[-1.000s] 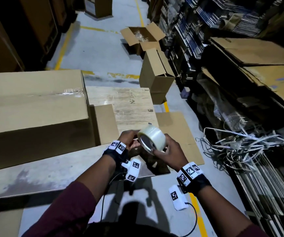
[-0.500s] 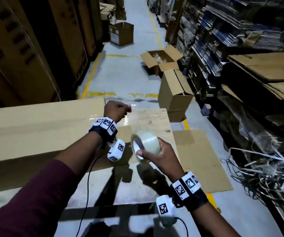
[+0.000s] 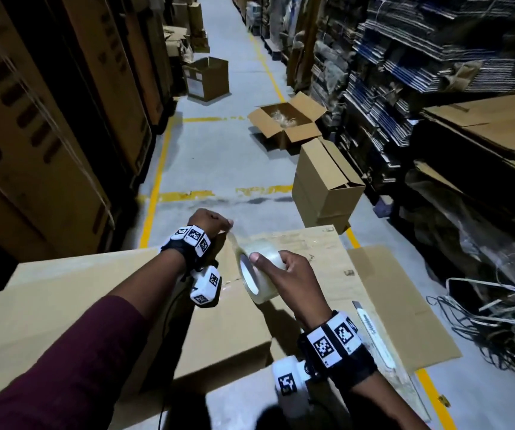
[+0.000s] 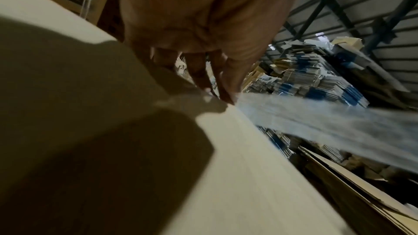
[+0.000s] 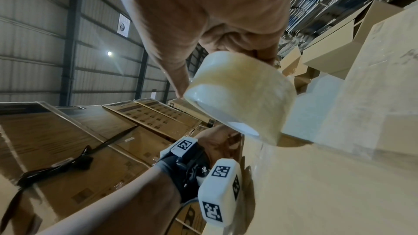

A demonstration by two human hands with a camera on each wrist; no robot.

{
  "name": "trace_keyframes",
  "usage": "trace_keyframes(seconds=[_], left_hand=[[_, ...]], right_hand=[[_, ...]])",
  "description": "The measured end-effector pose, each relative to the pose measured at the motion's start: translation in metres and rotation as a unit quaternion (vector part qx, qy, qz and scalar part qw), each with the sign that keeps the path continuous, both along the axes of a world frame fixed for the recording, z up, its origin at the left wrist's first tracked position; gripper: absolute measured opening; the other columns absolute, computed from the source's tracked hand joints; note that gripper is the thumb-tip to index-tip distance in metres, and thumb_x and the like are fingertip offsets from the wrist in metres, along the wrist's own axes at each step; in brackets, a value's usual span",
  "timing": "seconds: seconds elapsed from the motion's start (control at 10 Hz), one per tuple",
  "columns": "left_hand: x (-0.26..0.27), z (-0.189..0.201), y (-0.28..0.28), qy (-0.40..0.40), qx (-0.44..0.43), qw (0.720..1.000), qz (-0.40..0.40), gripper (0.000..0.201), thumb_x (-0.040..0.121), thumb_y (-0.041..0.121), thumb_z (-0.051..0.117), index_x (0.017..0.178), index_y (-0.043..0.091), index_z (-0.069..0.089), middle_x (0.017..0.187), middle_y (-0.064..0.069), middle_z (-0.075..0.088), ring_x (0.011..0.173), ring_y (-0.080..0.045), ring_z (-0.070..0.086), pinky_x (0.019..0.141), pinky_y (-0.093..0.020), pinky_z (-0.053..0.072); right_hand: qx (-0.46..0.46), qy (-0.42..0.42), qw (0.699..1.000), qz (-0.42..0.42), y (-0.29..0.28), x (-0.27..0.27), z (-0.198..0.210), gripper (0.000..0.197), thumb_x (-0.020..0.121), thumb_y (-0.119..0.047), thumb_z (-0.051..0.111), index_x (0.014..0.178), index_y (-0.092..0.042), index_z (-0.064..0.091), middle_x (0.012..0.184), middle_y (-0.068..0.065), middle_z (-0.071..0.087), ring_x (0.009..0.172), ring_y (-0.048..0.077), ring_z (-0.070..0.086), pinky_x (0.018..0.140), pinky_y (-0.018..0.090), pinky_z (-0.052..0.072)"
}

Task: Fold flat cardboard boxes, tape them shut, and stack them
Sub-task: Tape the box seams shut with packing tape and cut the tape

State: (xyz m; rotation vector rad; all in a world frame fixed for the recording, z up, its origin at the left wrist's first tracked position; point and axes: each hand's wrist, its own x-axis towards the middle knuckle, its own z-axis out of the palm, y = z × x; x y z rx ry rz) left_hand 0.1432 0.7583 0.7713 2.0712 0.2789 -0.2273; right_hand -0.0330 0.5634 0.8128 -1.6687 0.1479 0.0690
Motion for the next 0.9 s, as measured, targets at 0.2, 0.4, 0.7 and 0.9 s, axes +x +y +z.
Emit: trace_keyframes(seconds=[0.2, 0.4, 0.7, 0.9], left_hand=[[0.014, -0.015, 0.006, 0.056, 0.047, 0.997, -0.035, 0.027, 0.084, 0.026, 0.077, 0.1, 0.004, 0.075, 0.105, -0.016, 0.074, 0.1, -0.032, 0.069, 0.08, -0.03, 0.049], [0.011, -0.013, 0.002, 0.059, 0.089, 0.994, -0.032, 0.03, 0.087, 0.025, 0.074, 0.106, 0.003, 0.073, 0.109, -0.017, 0.072, 0.107, -0.033, 0.067, 0.07, -0.026, 0.049], [0.013, -0.008, 0.013, 0.019, 0.277, 0.925, -0.26, 0.014, 0.094, 0.019, 0.057, 0.085, 0.015, 0.067, 0.07, -0.004, 0.059, 0.071, -0.028, 0.059, 0.071, -0.031, 0.053], [0.004, 0.014, 0.013, 0.068, 0.284, 0.924, -0.247, 0.017, 0.09, 0.023, 0.069, 0.104, 0.015, 0.072, 0.104, -0.015, 0.071, 0.084, -0.029, 0.063, 0.059, -0.023, 0.039]], right_hand=[[0.013, 0.004, 1.0, -0.025, 0.011, 0.014, -0.003, 0.047, 0.084, -0.048, 0.079, 0.068, -0.007, 0.063, 0.063, -0.003, 0.061, 0.06, 0.012, 0.055, 0.062, 0.027, 0.042], [0.012, 0.004, 0.999, -0.03, 0.016, 0.018, -0.002, 0.05, 0.084, -0.048, 0.079, 0.077, 0.0, 0.065, 0.068, 0.005, 0.064, 0.063, 0.015, 0.057, 0.065, 0.031, 0.044], [-0.025, 0.014, 1.0, -0.01, 0.004, 0.019, -0.006, 0.088, 0.073, -0.077, 0.072, 0.095, 0.008, 0.062, 0.078, 0.017, 0.063, 0.072, 0.017, 0.058, 0.071, 0.035, 0.043], [-0.029, 0.007, 0.999, -0.02, 0.005, 0.016, -0.007, 0.086, 0.074, -0.075, 0.072, 0.094, 0.008, 0.062, 0.082, 0.024, 0.064, 0.071, 0.018, 0.058, 0.07, 0.035, 0.044]])
